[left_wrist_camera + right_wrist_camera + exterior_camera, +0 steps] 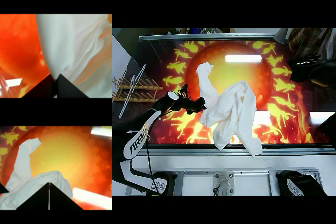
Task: Fold the clothes and pants, and hang the long-sleeved shirts on hangers.
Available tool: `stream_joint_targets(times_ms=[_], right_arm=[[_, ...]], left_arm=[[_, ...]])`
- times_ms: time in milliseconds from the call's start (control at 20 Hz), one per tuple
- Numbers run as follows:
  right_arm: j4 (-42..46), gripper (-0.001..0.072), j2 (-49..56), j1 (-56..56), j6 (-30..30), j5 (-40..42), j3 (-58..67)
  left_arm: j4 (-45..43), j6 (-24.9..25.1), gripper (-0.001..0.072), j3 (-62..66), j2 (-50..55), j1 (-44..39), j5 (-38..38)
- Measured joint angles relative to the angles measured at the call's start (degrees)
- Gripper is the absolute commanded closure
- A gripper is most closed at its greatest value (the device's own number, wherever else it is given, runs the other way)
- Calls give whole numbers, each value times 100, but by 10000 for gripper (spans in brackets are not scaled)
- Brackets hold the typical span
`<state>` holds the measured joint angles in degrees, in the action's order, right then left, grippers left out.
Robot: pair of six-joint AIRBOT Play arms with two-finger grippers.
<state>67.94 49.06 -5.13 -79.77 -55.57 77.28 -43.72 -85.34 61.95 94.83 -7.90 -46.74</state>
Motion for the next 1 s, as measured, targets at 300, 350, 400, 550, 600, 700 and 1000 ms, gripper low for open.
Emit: stream_joint_targets(times_ms=[300,350,400,550,600,700,1000], right_arm=[[2,50,1001,-26,0,-251,-195],[0,50,1353,-50,-2,-258,-210],[0,50,1711,-76,-50,-240,-221],[-50,50,2833,-227,-267,181,-236],[-136,50,3200,-308,-317,400,-238],[-446,50,3781,-479,-387,841,-238],[-1095,678,4564,-881,-402,1867,-232]], left_arm=[[-13,55,691,444,-142,367,-44],[-17,92,691,490,-190,420,-74],[-17,136,691,520,-243,468,-90],[-59,192,691,549,-315,549,-140],[-87,208,691,551,-326,564,-162],[-142,229,691,560,-343,579,-175],[-214,236,691,560,-352,597,-129]])
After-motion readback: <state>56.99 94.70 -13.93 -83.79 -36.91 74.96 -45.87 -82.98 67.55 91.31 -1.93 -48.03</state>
